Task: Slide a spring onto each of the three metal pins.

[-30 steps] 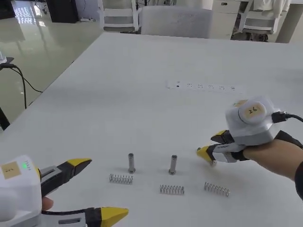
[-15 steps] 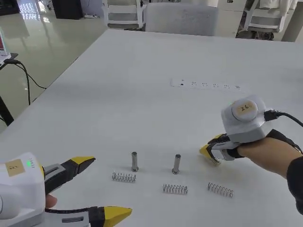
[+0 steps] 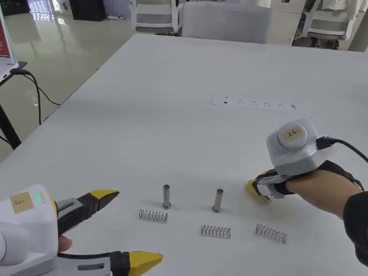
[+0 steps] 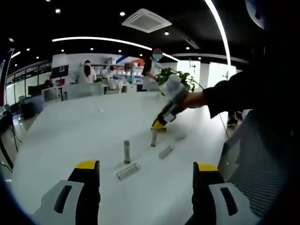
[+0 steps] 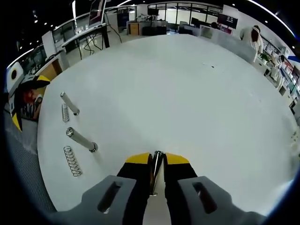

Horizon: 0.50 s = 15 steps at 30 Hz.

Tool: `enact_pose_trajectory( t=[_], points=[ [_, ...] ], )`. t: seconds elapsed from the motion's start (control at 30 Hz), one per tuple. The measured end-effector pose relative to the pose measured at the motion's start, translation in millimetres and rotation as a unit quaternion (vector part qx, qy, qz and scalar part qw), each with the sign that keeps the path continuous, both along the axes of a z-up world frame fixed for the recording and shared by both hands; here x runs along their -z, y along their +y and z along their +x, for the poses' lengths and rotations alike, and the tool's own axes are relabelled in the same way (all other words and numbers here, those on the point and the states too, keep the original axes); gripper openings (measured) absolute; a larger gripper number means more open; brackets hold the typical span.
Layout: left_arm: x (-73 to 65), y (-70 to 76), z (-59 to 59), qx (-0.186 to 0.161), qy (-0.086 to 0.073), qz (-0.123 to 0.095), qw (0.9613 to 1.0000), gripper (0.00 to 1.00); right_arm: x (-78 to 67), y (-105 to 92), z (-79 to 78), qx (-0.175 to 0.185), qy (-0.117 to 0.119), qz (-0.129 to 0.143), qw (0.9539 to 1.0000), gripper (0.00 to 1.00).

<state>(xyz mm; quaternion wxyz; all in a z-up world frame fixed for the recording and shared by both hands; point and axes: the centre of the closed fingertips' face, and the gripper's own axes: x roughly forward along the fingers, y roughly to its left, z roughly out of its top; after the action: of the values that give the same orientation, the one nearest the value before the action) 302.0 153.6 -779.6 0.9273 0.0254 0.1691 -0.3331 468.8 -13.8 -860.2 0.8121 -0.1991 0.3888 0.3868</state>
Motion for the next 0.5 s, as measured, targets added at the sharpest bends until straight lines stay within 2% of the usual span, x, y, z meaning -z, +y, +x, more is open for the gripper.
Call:
enact_pose_trajectory(
  t=[0.23, 0.3, 0.5],
  points=[
    [-0.2, 0.0, -0.3, 0.000, -0.001, 0.001, 1.0000, 0.77, -0.9, -2.2, -1.8, 0.016, 0.010, -0.002, 0.9998, 0.05],
    [-0.2, 0.0, -0.3, 0.001, -0.001, 0.001, 1.0000, 0.77, -1.4, -1.7, -5.5, 0.023, 0.020, 0.007, 0.9995, 0.05],
    [-0.4, -0.7, -0.2, 0.004, -0.003, 0.002, 1.0000, 0.77, -16.1, -1.2, -11.8, 0.022, 0.006, 0.019, 0.9995, 0.05]
  ],
)
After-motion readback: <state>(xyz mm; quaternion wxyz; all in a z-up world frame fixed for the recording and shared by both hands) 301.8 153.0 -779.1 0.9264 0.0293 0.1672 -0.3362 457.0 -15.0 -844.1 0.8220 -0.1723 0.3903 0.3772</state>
